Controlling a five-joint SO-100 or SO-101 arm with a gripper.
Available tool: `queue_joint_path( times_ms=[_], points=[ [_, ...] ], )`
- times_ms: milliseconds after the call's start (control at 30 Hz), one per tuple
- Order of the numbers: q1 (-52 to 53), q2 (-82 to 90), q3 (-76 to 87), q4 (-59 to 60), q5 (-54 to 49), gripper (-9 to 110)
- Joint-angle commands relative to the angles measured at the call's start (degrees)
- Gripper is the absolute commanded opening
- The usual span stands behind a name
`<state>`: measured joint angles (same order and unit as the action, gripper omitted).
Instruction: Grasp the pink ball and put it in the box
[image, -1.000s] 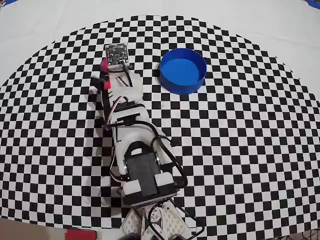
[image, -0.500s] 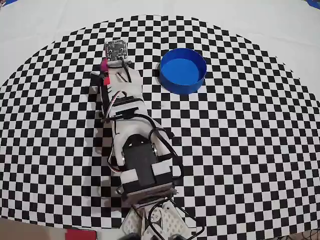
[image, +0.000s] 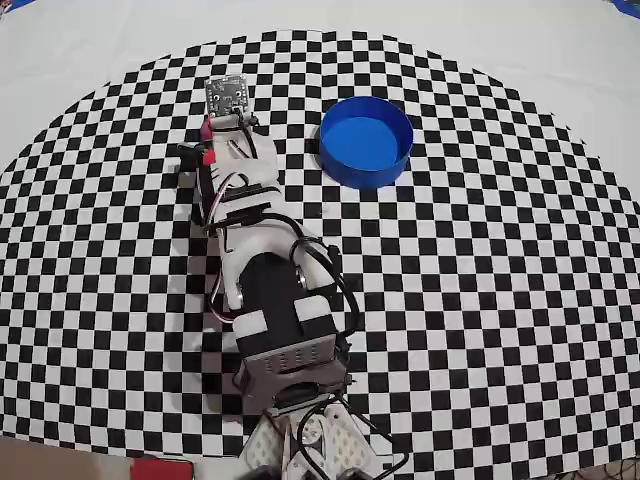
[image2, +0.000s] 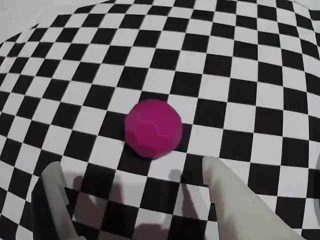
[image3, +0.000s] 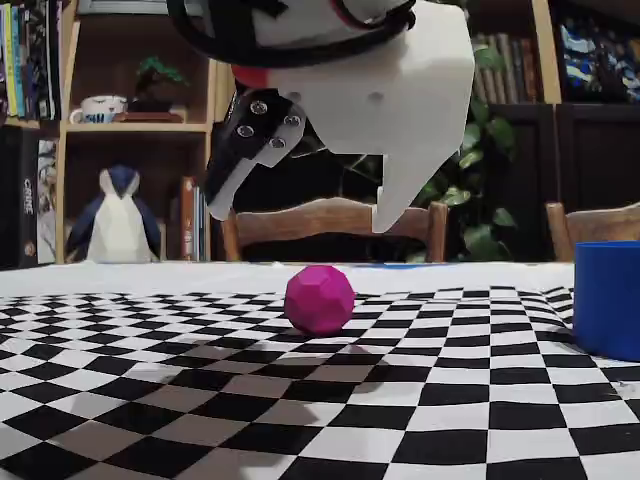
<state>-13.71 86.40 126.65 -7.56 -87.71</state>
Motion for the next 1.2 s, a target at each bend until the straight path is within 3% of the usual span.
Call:
queue_joint_path(
  times_ms=[0, 1167],
  points=[
    [-0.62, -0.70, -2.99, -0.79, -0.53, 33],
    [0.18, -10.81, -12.39, -0.79, -0.53, 33]
  ],
)
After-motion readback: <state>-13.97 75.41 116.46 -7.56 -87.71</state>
